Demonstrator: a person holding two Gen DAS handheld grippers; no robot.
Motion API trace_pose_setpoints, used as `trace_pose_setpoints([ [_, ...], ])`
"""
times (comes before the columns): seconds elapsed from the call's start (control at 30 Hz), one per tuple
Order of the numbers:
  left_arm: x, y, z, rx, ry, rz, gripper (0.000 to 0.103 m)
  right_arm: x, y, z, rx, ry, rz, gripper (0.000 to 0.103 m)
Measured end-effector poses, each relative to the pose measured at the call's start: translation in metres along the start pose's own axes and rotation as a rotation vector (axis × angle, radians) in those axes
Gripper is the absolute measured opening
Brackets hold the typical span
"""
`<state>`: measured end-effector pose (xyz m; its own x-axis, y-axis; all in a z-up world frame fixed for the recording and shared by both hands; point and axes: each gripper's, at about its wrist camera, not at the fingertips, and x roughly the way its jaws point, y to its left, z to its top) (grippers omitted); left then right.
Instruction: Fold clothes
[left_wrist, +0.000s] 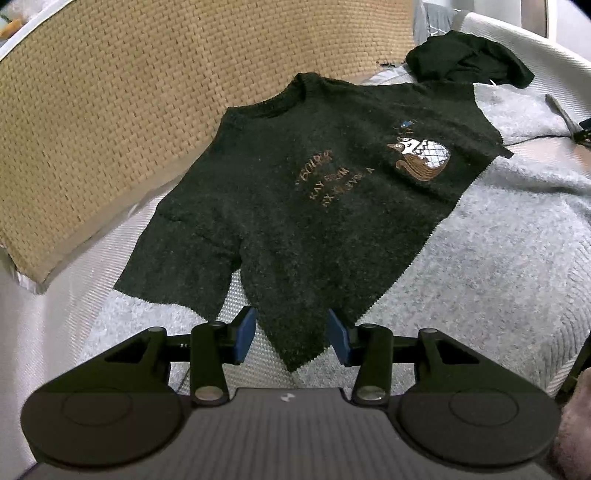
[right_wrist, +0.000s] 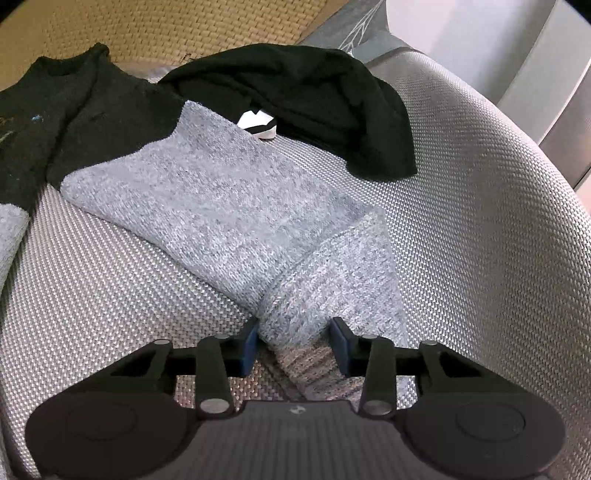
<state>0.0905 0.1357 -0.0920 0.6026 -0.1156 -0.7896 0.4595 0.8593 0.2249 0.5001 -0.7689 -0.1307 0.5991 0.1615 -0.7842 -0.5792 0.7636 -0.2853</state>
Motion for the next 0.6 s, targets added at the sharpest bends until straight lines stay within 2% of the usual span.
trace_pose_setpoints([
  [0.03,0.0,0.001,0.0,-0.007,-0.002,-0.001,0.047,0.0,-0.001,0.0,0.004,0.001,0.004,0.034],
  [0.1,-0.002,0.003,0.0,-0.019,-0.006,0.003,0.047,-0.001,-0.004,0.0,0.022,-0.007,0.019,0.023],
  [0.2,-0.004,0.001,0.0,-0.014,-0.021,0.019,0.047,-0.007,-0.009,-0.002,0.049,-0.04,0.035,0.015],
  [0.4,-0.005,-0.005,0.001,0.022,-0.025,0.028,0.047,-0.034,-0.021,0.004,0.133,-0.152,0.062,0.011],
  [0.47,-0.005,-0.006,0.001,0.028,-0.029,0.032,0.047,-0.049,-0.022,0.014,0.136,-0.201,0.051,0.011],
  [0.6,-0.006,-0.004,0.001,0.019,-0.033,0.026,0.047,-0.07,-0.016,0.041,0.11,-0.255,0.087,0.01],
])
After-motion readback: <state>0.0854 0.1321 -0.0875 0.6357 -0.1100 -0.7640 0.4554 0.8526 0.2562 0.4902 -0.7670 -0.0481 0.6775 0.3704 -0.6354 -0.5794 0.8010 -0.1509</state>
